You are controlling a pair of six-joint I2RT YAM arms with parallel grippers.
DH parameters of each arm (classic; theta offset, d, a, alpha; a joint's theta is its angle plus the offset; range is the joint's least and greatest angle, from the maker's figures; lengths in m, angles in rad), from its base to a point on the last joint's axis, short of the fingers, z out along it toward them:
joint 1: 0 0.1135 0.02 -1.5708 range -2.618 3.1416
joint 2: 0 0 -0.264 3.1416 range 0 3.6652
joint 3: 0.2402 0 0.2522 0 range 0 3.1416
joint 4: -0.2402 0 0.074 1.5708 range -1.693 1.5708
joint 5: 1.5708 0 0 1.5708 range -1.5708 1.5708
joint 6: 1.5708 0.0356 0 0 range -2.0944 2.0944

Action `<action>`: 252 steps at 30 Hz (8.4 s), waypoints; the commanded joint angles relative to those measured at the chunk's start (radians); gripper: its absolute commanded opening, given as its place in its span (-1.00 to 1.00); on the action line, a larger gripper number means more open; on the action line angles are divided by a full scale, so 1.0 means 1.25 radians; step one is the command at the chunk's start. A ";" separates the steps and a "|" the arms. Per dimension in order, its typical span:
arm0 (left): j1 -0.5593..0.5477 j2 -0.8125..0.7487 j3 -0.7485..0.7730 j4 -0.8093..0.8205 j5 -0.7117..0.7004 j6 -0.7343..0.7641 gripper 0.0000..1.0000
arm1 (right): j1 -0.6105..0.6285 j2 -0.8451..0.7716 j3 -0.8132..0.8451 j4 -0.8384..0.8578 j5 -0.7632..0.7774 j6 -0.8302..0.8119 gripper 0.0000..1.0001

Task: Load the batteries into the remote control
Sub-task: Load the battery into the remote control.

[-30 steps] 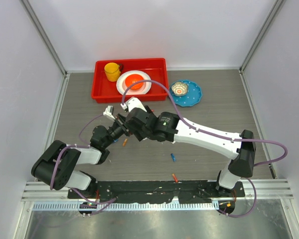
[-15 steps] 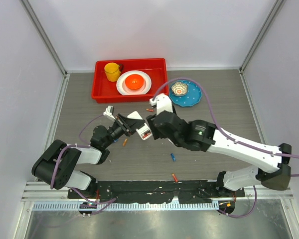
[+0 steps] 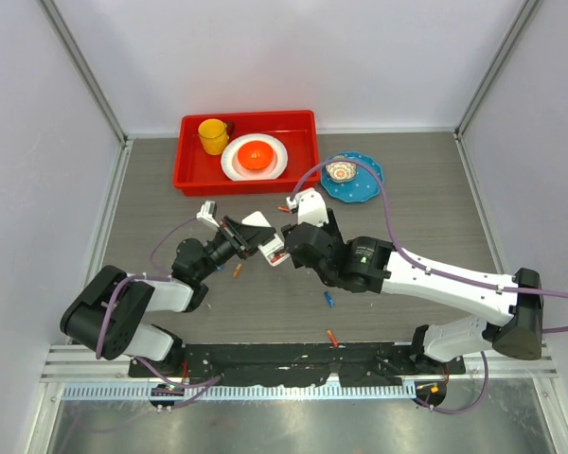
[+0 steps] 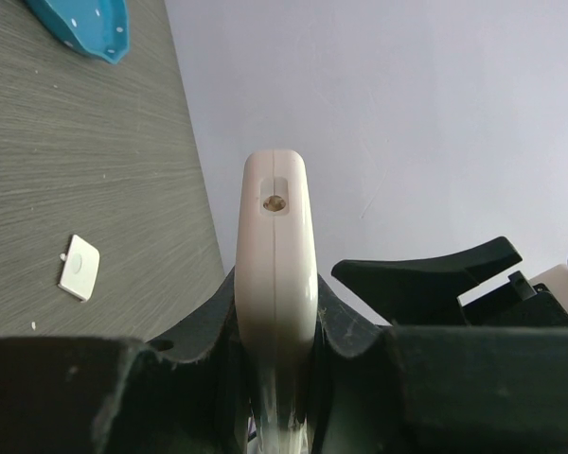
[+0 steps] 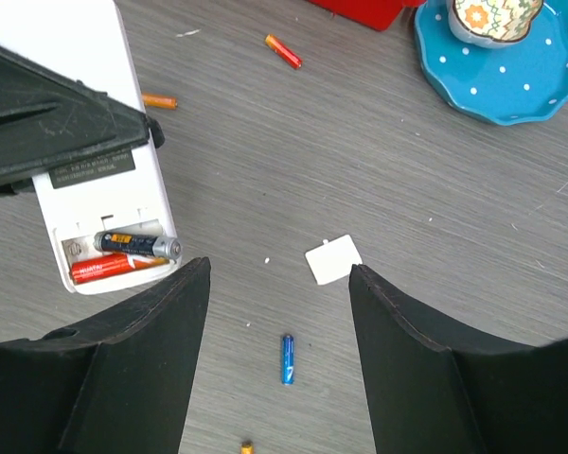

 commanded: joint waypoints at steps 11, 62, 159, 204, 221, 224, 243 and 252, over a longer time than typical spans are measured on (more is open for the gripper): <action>-0.005 -0.008 0.017 0.209 0.011 -0.005 -0.99 | -0.013 0.034 0.002 0.091 0.010 0.008 0.31; -0.010 -0.111 -0.001 0.209 -0.034 0.049 -0.99 | -0.297 -0.298 -0.422 0.650 -0.613 0.407 0.47; -0.034 -0.144 -0.027 0.209 -0.114 0.077 -0.99 | -0.365 -0.139 -0.576 1.058 -0.789 0.599 0.16; -0.034 -0.133 -0.001 0.209 -0.131 0.087 -0.99 | -0.380 -0.088 -0.637 1.296 -0.823 0.754 0.47; -0.036 -0.126 0.022 0.209 -0.149 0.099 -1.00 | -0.373 0.045 -0.676 1.536 -0.826 0.878 0.47; -0.034 -0.125 0.021 0.209 -0.149 0.099 -0.99 | -0.373 0.059 -0.668 1.534 -0.831 0.878 0.47; -0.034 -0.126 0.032 0.209 -0.144 0.092 -0.99 | -0.373 0.105 -0.653 1.528 -0.840 0.883 0.43; -0.036 -0.128 0.040 0.209 -0.146 0.090 -0.99 | -0.362 0.112 -0.635 1.499 -0.849 0.866 0.37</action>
